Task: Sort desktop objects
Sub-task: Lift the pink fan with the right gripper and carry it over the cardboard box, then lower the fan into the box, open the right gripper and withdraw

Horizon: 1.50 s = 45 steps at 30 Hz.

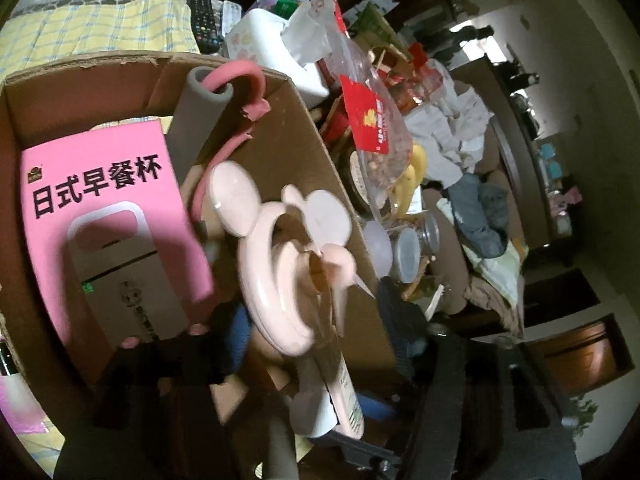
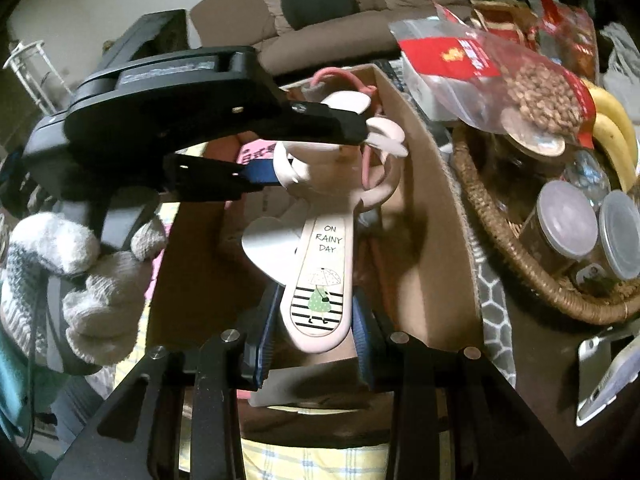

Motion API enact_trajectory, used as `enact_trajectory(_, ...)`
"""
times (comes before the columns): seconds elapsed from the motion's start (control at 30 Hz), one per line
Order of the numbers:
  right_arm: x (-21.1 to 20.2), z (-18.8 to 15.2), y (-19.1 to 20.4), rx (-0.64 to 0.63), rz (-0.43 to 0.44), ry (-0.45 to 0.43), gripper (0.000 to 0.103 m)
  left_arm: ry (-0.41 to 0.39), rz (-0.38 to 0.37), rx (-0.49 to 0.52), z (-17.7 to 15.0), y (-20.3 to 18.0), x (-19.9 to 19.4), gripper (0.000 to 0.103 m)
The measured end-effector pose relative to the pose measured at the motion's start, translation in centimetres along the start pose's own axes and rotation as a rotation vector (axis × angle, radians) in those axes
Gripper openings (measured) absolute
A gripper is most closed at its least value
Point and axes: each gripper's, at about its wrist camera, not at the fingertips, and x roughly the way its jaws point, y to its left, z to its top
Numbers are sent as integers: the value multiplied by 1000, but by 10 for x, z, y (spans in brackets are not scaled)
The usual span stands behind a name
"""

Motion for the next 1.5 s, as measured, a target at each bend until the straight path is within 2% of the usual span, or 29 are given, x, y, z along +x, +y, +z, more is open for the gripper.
enact_trajectory(0.03,0,1,-2,9,7,-1,34,-4,-2,-11,0,1,-1,74)
enact_trajectory(0.17,4,5,-1,7,0,18,34,-7,1,-45,2,12,-9,81)
enact_trajectory(0.27,10,8,-2,23,-10,32,34,-8,-12,-48,2,11,-21,81)
enact_trajectory(0.53,22,13,-4,85,-45,67,36,-53,29,30,-6,-3,-61,82)
enact_trajectory(0.83,19,28,-5,150,-79,62,41,-33,78,67,-29,-5,-75,82)
enact_trajectory(1.0,3,26,-1,139,-118,43,54,-38,98,82,-41,-4,-85,82)
enact_trajectory(1.07,0,25,3,129,-132,38,55,-42,103,85,-46,-3,-90,82)
enact_trajectory(1.23,-3,19,15,92,-173,41,65,-43,142,120,-61,-5,-101,85)
enact_trajectory(1.37,-3,8,24,64,-210,49,78,-38,132,124,-72,-5,-109,86)
enact_trajectory(1.5,-7,0,32,54,-228,37,81,-40,138,136,-82,-3,-121,87)
